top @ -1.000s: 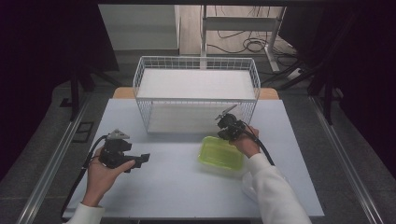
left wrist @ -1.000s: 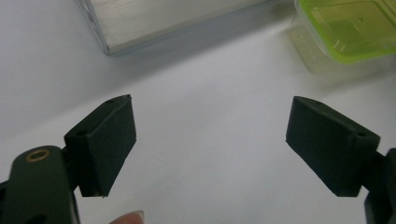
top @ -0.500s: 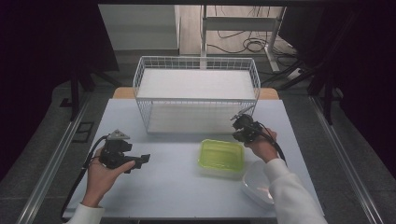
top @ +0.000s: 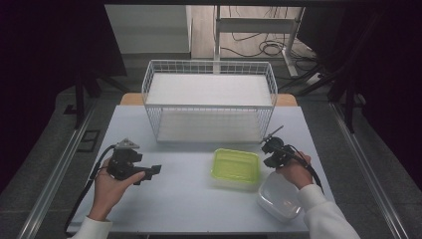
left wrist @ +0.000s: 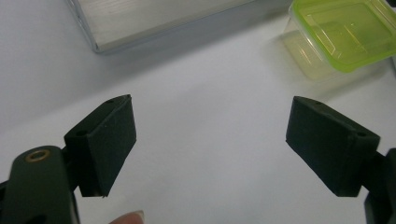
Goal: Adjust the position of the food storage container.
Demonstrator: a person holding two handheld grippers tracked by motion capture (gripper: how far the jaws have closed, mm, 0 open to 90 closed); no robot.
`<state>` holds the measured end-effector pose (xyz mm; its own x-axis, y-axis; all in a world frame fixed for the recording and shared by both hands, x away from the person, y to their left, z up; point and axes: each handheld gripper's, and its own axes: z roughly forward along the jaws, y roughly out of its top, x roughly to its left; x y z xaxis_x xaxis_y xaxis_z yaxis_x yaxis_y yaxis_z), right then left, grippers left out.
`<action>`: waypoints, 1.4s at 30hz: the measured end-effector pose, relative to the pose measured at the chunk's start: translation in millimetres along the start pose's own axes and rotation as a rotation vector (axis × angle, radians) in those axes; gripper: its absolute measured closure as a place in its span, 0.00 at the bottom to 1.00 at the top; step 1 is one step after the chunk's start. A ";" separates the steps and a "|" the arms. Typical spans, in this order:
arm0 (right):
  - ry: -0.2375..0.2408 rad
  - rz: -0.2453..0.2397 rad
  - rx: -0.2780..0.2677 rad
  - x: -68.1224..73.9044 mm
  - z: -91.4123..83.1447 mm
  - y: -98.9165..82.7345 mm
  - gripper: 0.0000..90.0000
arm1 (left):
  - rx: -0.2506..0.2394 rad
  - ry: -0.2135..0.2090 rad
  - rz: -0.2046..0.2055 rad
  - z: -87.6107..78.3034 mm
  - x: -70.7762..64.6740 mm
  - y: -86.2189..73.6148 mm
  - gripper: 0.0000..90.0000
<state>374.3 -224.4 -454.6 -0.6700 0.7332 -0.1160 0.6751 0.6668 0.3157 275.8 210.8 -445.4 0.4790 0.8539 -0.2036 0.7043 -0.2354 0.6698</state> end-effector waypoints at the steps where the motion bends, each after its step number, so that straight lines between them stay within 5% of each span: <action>1: 0.003 -0.008 0.006 1.1 1.7 0.3 0.99 | 0.001 0.000 0.000 0.3 -0.1 0.0 0.18; 10: 0.021 -0.031 0.038 6.2 9.3 6.4 0.99 | 0.004 0.004 0.001 0.9 0.1 -0.1 0.18; 21: 0.049 -0.109 0.059 30.0 12.3 27.1 0.99 | 0.013 -0.004 0.004 4.9 -0.9 0.3 0.18; 42: 0.082 -0.167 0.039 63.4 20.4 61.3 0.99 | 0.028 0.000 0.014 7.0 -0.7 -0.2 0.17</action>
<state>379.5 -134.4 -461.8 -0.7956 0.5996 -0.0862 0.5628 0.7843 0.2612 279.0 207.1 -450.4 0.4891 0.8503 -0.1942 0.7120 -0.2607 0.6520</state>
